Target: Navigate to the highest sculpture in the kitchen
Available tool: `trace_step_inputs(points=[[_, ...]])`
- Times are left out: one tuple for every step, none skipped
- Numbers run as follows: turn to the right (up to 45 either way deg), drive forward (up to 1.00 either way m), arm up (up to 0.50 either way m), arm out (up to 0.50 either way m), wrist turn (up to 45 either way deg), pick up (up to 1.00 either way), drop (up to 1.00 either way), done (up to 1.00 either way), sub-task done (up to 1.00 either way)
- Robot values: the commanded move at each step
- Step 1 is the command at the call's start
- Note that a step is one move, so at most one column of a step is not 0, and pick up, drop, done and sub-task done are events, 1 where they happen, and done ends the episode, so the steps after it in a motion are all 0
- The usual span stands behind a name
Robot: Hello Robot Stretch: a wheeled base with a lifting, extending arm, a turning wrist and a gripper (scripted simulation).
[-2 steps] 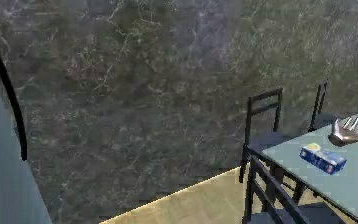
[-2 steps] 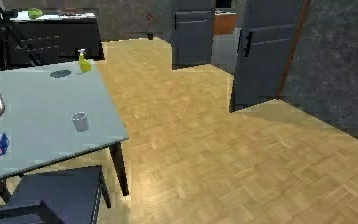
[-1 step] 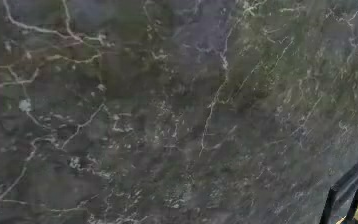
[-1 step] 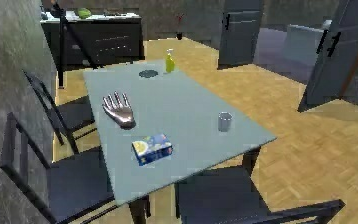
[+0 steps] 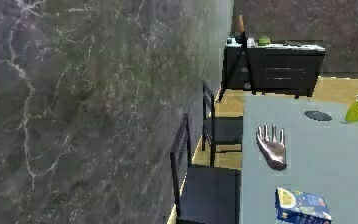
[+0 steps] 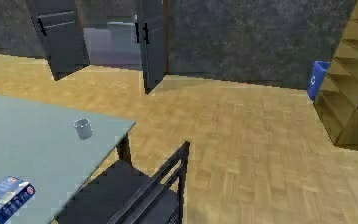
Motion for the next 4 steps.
trace_step_inputs(points=[[45.0,0.0,0.0,0.0,0.0,0.0,0.0,0.0,0.0],[45.0,0.0,0.0,0.0,0.0,0.0,0.0,0.0,0.0],[33.0,0.0,0.0,0.0,0.0,0.0,0.0,0.0,0.0],[0.0,0.9,0.0,0.0,0.0,0.0,0.0,0.0,0.0]])
